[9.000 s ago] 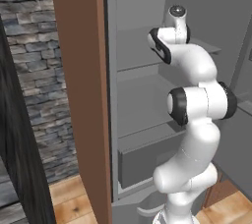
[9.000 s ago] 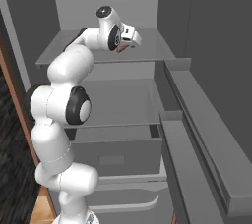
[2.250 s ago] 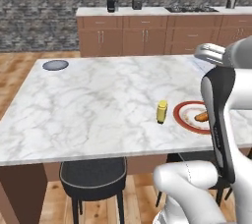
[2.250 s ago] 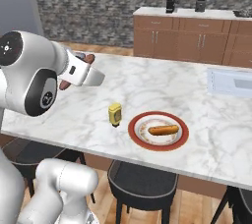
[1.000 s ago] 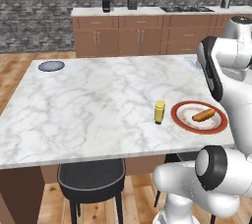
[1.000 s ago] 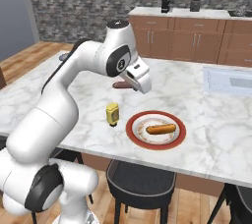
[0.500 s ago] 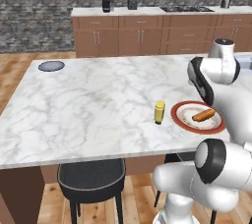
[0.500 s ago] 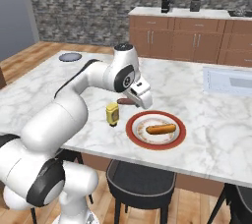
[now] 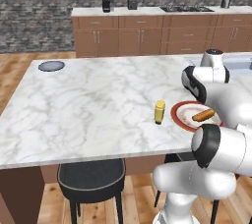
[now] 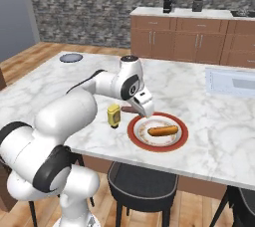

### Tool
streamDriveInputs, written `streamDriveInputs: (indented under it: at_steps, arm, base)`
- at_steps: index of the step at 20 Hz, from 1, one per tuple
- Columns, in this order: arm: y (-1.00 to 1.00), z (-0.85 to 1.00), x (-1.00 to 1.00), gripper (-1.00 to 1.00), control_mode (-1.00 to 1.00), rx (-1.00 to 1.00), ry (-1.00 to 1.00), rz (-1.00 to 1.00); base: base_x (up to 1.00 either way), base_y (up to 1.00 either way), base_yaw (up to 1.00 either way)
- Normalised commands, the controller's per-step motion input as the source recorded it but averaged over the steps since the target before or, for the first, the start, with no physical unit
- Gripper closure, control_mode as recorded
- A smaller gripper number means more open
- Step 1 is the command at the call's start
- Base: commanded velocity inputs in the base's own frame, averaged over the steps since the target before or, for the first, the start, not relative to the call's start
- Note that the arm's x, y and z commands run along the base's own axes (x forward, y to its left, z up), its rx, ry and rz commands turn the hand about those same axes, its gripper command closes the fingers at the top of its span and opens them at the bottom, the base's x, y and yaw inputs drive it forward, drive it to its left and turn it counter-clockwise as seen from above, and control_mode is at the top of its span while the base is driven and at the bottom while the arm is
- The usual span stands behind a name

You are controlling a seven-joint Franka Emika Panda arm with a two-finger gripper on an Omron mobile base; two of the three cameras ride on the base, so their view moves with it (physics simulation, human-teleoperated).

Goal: Move the hot dog bun to the plate on the dining table and place the condiment next to that plate. Then navigate to the fridge and take the sausage and place it on the plate as well.

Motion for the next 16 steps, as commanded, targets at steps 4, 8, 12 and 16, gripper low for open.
streamDriveInputs:
  at_steps: [4, 8, 12, 16]
  arm:
    - [-0.20, -0.25, 0.23, 1.00, -1.00, 0.07, 0.01, -0.08]
    - [-0.19, -0.29, 0.23, 1.00, -1.00, 0.05, 0.00, -0.09]
    - [-0.18, -0.24, 0.26, 1.00, -1.00, 0.02, 0.00, -0.13]
    - [-0.03, -0.14, 0.45, 1.00, -1.00, 0.00, 0.00, -0.11]
  base:
    - [0.00, 0.00, 0.00]
    - [0.00, 0.00, 0.00]
    - [0.00, 0.00, 0.00]
    - [0.00, 0.00, 0.00]
